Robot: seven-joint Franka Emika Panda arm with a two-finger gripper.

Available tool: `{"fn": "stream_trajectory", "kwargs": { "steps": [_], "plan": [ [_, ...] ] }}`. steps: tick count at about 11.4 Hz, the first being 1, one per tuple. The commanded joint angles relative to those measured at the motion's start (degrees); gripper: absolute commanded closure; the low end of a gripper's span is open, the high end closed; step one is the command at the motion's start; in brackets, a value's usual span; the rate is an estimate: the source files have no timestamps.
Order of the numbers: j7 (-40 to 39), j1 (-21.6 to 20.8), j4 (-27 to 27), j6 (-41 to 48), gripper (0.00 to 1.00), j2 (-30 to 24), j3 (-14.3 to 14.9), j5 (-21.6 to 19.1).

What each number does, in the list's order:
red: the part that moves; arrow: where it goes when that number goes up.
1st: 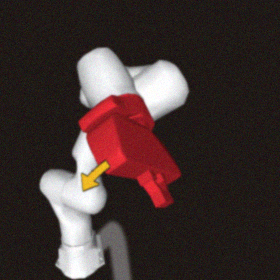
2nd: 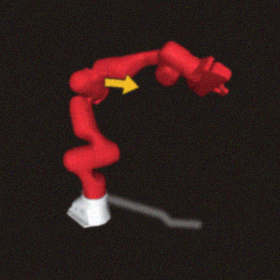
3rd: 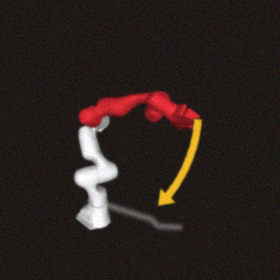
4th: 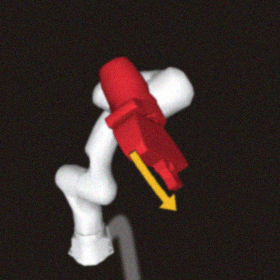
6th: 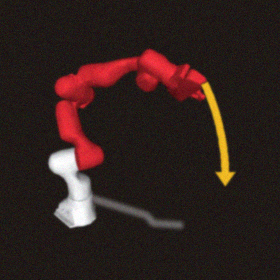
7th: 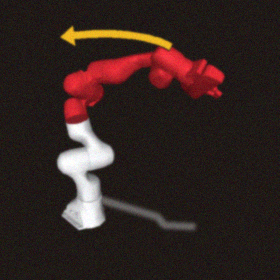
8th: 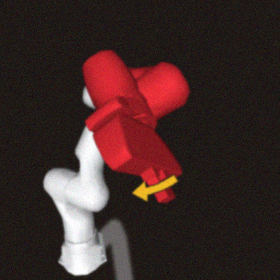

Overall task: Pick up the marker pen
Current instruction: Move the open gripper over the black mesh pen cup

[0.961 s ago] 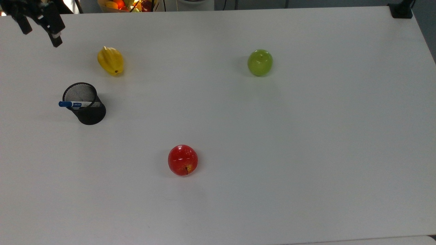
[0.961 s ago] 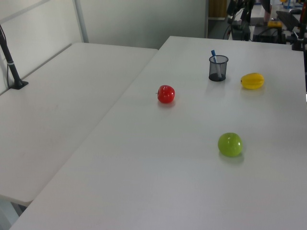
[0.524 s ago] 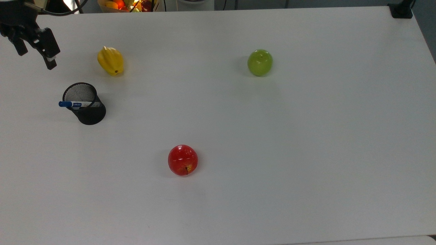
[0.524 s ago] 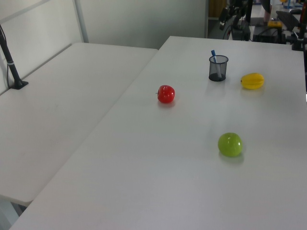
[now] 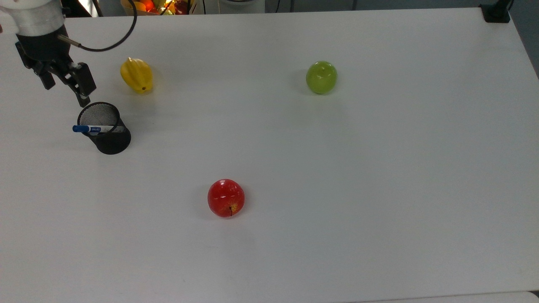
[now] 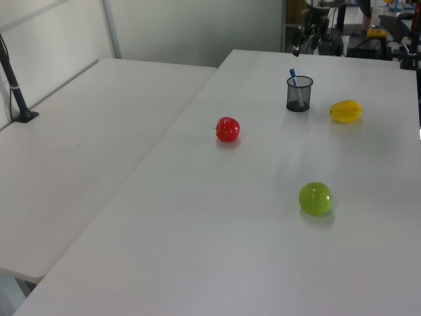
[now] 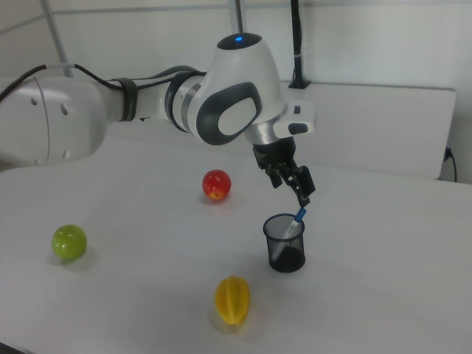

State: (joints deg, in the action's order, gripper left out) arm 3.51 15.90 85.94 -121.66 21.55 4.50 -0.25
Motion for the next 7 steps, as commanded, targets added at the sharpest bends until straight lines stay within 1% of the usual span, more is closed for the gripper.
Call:
{"fn": "stream_trajectory", "kwargs": {
  "steps": [1, 4, 7],
  "plan": [
    [1.58, -0.61, -1.21, -2.18, 0.14, 1.38, 0.42, 1.22],
    [1.58, -0.52, -1.21, -4.28, 0.17, 2.26, 0.42, 1.65],
    [1.58, -0.61, -1.12, -4.55, 0.18, 2.79, 0.42, 2.45]
  ]
}}
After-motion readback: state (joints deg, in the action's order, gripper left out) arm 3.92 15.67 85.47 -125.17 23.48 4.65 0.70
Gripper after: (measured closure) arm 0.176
